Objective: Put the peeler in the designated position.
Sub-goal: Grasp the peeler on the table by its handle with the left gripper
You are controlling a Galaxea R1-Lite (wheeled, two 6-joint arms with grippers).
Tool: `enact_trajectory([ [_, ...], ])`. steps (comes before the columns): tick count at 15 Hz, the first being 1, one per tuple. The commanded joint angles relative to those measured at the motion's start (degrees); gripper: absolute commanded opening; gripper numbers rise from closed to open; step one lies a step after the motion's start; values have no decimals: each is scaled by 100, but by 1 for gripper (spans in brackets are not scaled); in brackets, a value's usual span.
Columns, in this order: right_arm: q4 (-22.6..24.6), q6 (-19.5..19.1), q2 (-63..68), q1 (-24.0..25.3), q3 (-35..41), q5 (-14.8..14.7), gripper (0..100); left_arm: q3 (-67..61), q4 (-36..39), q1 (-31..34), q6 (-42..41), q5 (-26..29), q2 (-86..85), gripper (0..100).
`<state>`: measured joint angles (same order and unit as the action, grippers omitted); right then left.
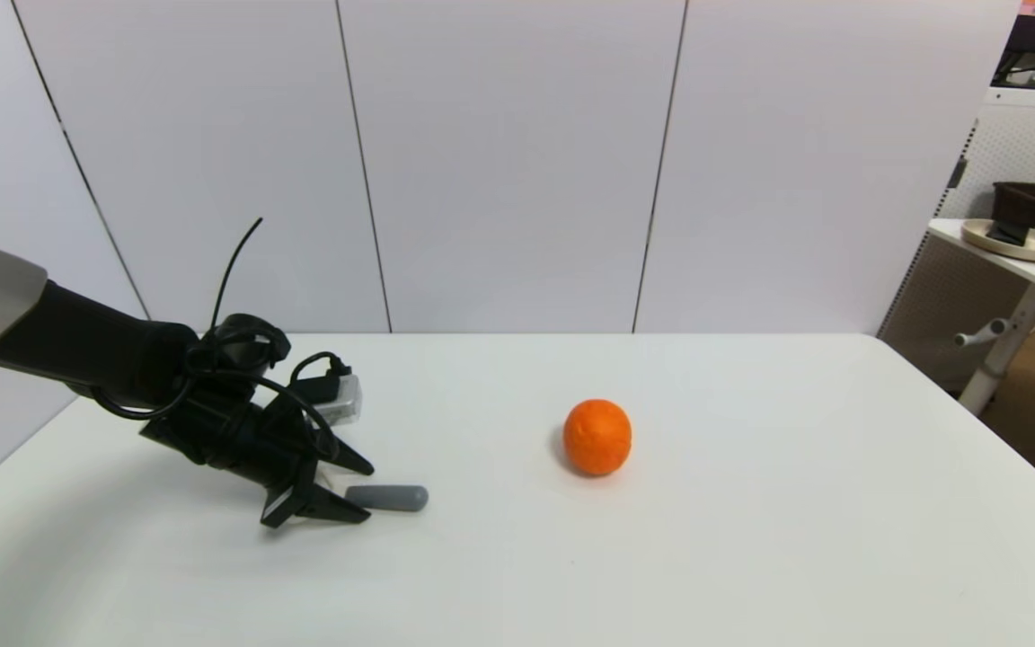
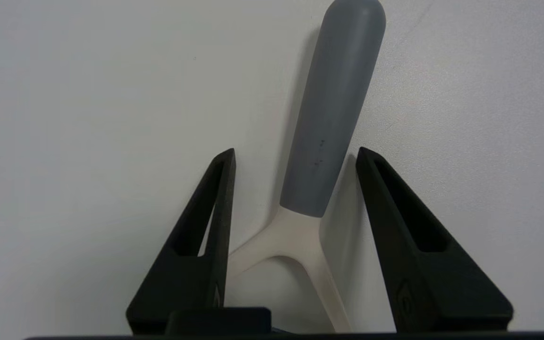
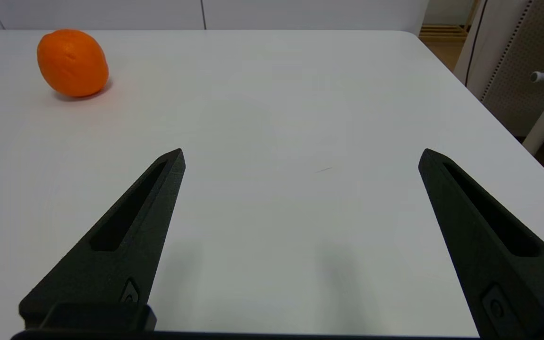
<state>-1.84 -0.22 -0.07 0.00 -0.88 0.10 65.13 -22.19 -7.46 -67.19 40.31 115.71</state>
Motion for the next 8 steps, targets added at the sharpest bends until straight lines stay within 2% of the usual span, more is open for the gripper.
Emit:
enact_trajectory([
  [1, 0, -4, -1, 0, 0, -1, 100, 8, -14, -1, -39, 20, -119, 0],
  [6, 0, -4, -1, 0, 0, -1, 100, 157, -23, -63, -13, 29, -383, 0],
  [8, 0, -4, -1, 0, 0, -1, 100, 658, -31, -256, 40, 20, -374, 0],
])
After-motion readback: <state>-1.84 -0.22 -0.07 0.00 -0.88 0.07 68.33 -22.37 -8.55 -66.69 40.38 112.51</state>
